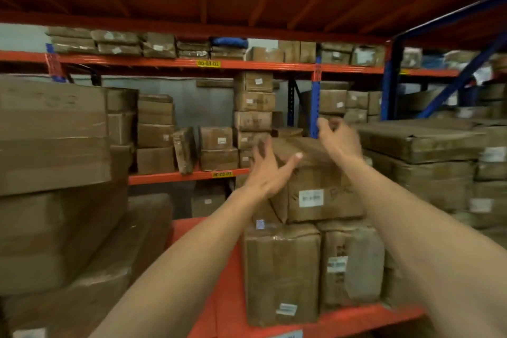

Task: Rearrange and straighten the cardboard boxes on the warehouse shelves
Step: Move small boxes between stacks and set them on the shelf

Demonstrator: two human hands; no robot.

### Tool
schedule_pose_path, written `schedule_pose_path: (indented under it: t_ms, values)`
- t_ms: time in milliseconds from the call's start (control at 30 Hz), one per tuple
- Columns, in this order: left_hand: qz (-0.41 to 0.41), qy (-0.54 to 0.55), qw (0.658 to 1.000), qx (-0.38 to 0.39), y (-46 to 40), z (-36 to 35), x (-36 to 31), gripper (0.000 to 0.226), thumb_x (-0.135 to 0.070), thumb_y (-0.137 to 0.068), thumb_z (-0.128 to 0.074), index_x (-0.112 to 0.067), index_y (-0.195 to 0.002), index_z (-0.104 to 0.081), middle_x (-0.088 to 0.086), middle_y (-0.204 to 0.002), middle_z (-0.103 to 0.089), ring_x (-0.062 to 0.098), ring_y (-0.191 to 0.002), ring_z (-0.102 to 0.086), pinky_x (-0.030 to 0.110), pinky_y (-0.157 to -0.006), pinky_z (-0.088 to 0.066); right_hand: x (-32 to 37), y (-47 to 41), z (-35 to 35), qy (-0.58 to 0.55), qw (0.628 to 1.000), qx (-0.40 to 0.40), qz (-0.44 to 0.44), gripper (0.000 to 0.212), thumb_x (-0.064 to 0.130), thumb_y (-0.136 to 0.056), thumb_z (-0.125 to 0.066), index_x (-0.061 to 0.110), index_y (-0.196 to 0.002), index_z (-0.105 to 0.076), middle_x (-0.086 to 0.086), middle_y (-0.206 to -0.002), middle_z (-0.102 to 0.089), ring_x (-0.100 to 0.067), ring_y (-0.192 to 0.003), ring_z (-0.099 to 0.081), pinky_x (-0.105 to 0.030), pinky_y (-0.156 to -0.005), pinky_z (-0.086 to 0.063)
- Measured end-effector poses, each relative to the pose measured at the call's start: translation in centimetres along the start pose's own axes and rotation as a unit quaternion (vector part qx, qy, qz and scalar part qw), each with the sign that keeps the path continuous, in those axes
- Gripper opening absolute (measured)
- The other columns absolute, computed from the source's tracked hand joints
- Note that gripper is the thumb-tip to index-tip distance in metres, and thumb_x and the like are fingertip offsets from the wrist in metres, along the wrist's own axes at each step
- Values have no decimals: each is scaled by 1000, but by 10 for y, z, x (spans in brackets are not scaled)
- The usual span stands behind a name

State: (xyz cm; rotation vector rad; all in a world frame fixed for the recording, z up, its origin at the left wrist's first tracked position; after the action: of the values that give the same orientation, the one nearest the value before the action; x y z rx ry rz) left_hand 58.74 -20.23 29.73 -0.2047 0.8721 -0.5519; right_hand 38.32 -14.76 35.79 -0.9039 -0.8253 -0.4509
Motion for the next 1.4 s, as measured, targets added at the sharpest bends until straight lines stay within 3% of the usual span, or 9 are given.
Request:
schedule_pose_path:
  t_ms: [167,267,467,567,700,967,1067,1200,1400]
  values:
    - [78,168,981,59,-3,-60,-5,134,-88,-56,-71,-47,-156,9,7,-170,-5,37,-153,-15,58,-120,-22,-131,-8,21,-24,985,36,-168,104,82,-77,-51,17,-156,-30,-15,-154,-40,-40,-136,-41,-51,-112,-34]
    - [139,278,950,1,-5,-57,15,139,-87,-50,-75,-38,-160,-6,3,-165,-28,30,-149,-29,50,-121,-25,-149,7,-2,-127,958,114,-229,112,92,-57,-53,29,-148,-44,-8,-127,-55,-34,-107,-55,-49,-102,-43]
    - [189,414,888,-63,-8,-77,33,95,-65,-60,-75,-33,-144,-45,1,-120,-68,21,-103,-67,38,-93,-55,-150,15,-10,-264,928,-3,-263,82,72,-79,-52,16,-139,-54,-5,-121,-60,-27,-107,-56,-42,-97,-44]
    - [177,462,866,-75,-5,-63,39,74,-50,-71,-74,-28,-138,-51,6,-114,-70,22,-93,-71,29,-63,-61,-132,27,-8,-263,933,-55,-238,64,65,-88,-48,15,-125,-63,0,-104,-59,-23,-97,-55,-37,-87,-42]
    - [168,513,839,-71,2,-34,66,65,-46,-73,-72,-20,-130,-58,15,-114,-73,31,-97,-74,50,-83,-62,-66,38,-11,-254,951,-46,-168,40,62,-85,-49,24,-76,-58,1,-93,-64,-20,-86,-59,-39,-84,-46]
    - [124,377,900,-179,37,141,108,58,-51,-68,-69,-21,-118,-65,13,-113,-74,30,-100,-72,49,-92,-58,33,96,-93,-359,919,20,-165,43,56,-92,-53,14,-89,-61,0,-92,-55,-18,-77,-53,-31,-68,-42]
    - [127,306,921,-202,60,194,126,61,-53,-65,-69,-22,-117,-63,11,-103,-75,27,-84,-76,40,-72,-63,51,139,-145,-432,871,70,-223,62,54,-92,-54,9,-134,-55,-3,-121,-58,-27,-103,-58,-39,-92,-50]
    - [163,237,945,-157,84,221,158,61,-51,-70,-71,-20,-121,-59,7,-93,-78,23,-72,-77,33,-58,-60,43,211,-225,-502,789,153,-320,60,56,-89,-50,13,-130,-59,-14,-120,-66,-33,-102,-66,-51,-89,-57]
    - [236,255,927,-143,140,174,252,50,-47,-72,-69,-26,-116,-59,7,-100,-74,25,-83,-75,33,-61,-59,-21,270,-257,-390,839,90,-368,66,53,-95,-34,7,-138,-56,-17,-142,-54,-37,-127,-52,-42,-106,-41]
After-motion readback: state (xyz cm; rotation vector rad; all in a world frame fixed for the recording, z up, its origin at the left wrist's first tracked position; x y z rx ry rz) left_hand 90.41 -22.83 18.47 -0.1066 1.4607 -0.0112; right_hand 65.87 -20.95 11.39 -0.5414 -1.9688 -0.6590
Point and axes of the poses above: each hand's wrist, its own y-axis away from the middle knuckle, its own z-axis out of the back of the hand, x = y × z, the point moved 10 cm from there along -y, towards the middle knuckle
